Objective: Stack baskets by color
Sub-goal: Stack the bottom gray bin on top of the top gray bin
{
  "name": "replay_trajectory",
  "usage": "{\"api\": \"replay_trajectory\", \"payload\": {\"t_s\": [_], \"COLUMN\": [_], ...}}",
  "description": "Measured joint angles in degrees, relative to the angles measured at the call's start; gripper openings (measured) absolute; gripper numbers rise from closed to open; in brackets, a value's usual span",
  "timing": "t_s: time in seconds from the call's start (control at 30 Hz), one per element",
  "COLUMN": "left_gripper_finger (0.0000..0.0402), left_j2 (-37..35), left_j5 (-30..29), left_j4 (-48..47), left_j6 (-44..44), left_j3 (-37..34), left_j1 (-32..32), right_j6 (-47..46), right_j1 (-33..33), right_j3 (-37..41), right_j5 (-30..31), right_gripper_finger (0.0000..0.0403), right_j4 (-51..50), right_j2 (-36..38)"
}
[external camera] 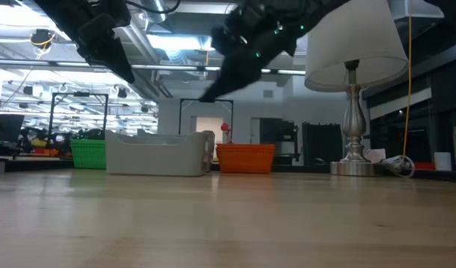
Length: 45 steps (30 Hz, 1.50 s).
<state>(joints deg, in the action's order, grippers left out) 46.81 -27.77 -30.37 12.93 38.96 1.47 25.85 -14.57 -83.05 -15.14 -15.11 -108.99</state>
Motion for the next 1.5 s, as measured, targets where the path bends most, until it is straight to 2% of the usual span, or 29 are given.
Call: {"api": "replay_trajectory", "payload": {"t_s": [0.07, 0.17, 0.27, 0.47, 0.5, 0.6, 0.67, 0.77, 0.9, 1.03, 1.1, 1.33, 1.5], "left_gripper_finger": [0.0000, 0.0000, 0.0000, 0.0000, 0.0000, 0.0000, 0.0000, 0.0000, 0.0000, 0.0008, 0.0023, 0.0088, 0.0099], "left_j2": [0.0, 0.0, 0.0, 0.0, 0.1, 1.5, 2.3, 3.8, 8.5, 14.7, 17.6, 26.9, 33.4], "left_j5": [0.0, 0.0, 0.0, 0.0, 0.1, 0.1, 0.2, 0.2, 0.3, 4.1, 7.4, 20.4, 22.4], "left_j4": [0.0, 0.0, 0.0, 0.2, 0.2, 0.5, 0.4, 0.6, 6.7, 16.1, 17.6, 14.8, 10.3], "left_j6": [0.0, 0.0, 0.0, 0.3, 0.6, 1.6, 1.5, 1.9, -1.0, -8.4, -10.2, -10.8, -15.2], "left_j3": [0.0, 0.0, 0.0, 0.0, 0.0, 0.1, 0.1, 0.1, 0.1, 0.1, 0.8, 5.5, 7.1], "left_j1": [0.0, 0.0, 0.0, 0.0, 0.0, 0.0, 0.0, 0.0, 0.1, 0.8, 1.6, 7.4, 10.6], "right_j6": [-0.1, -0.1, -1.0, -6.2, -6.6, -9.3, -13.9, -24.8, -33.2, -37.5, -40.2, -56.7, -58.5], "right_j1": [3.1, 7.5, 10.2, 10.5, 10.4, 9.6, 8.2, 6.2, 5.8, 6.9, 8.2, 12.8, 15.1], "right_j3": [0.0, 0.0, -3.2, -11.7, -12.5, -13.4, -13.3, -11.9, -6.4, 2.2, 7.4, 25.4, 34.0], "right_j5": [3.0, 12.7, 21.1, 21.7, 24.4, 38.5, 44.6, 45.0, 43.4, 42.5, 41.7, 47.0, 46.7], "right_gripper_finger": [0.0090, 0.0090, 0.0090, 0.0090, 0.0090, 0.0090, 0.0090, 0.0090, 0.0090, 0.0090, 0.0090, 0.0090, 0.0090], "right_j4": [3.4, 9.1, 9.4, -4.0, -7.0, -19.2, -27.5, -40.2, -46.3, -45.9, -45.8, -42.2, -34.6], "right_j2": [-0.6, -2.2, -4.0, -7.0, -7.0, -5.0, -3.0, 0.6, 5.2, 11.6, 15.6, 34.1, 44.8]}}
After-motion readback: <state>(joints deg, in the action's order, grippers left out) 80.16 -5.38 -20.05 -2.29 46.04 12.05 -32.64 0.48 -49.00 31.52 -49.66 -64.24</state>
